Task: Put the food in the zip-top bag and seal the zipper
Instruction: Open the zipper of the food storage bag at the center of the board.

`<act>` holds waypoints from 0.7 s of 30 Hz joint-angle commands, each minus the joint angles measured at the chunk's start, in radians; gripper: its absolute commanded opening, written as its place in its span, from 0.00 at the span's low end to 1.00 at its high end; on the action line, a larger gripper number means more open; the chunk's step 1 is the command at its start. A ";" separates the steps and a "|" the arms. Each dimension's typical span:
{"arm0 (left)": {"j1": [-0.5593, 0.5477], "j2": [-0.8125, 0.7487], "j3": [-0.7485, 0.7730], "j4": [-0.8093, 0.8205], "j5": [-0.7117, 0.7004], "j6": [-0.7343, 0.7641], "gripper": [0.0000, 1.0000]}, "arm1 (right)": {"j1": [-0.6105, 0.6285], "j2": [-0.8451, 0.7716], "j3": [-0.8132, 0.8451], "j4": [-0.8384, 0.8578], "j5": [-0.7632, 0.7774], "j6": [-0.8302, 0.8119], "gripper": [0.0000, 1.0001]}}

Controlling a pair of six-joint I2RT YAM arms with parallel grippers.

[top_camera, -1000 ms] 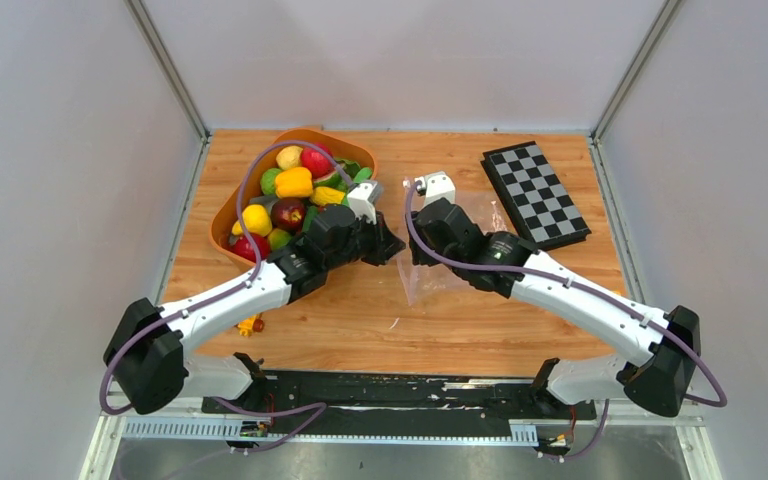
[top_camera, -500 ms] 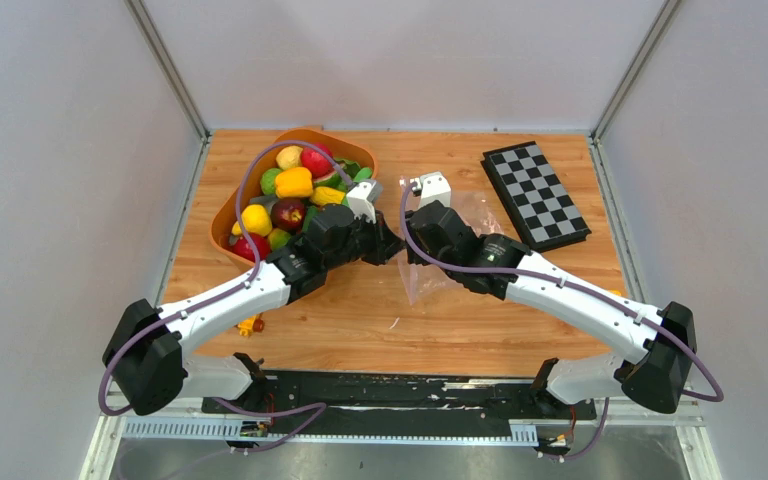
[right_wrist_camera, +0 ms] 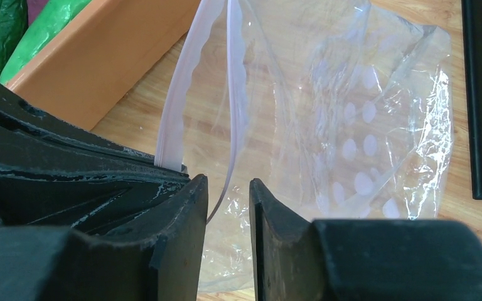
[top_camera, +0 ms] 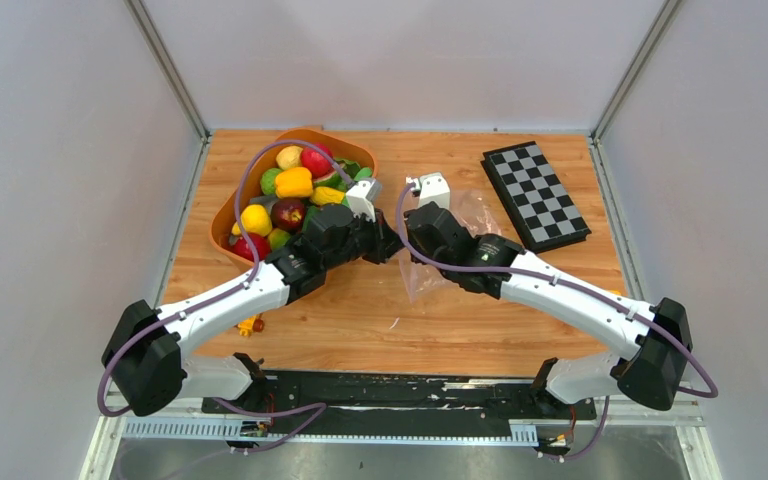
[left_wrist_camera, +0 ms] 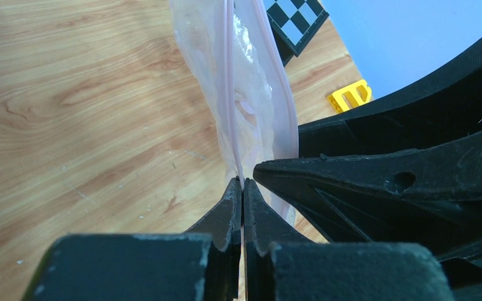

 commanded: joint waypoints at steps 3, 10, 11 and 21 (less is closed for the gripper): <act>-0.004 -0.036 0.024 0.048 0.004 -0.014 0.00 | 0.012 -0.021 -0.012 0.032 0.021 0.004 0.30; -0.004 -0.040 0.023 0.027 -0.024 -0.004 0.00 | 0.011 -0.026 -0.004 -0.004 0.057 0.011 0.07; -0.004 -0.039 0.023 0.017 -0.037 0.003 0.00 | 0.012 -0.038 -0.004 -0.005 0.057 0.003 0.02; 0.060 0.011 0.046 -0.178 -0.195 0.103 0.00 | -0.014 -0.187 0.082 -0.226 -0.104 -0.140 0.00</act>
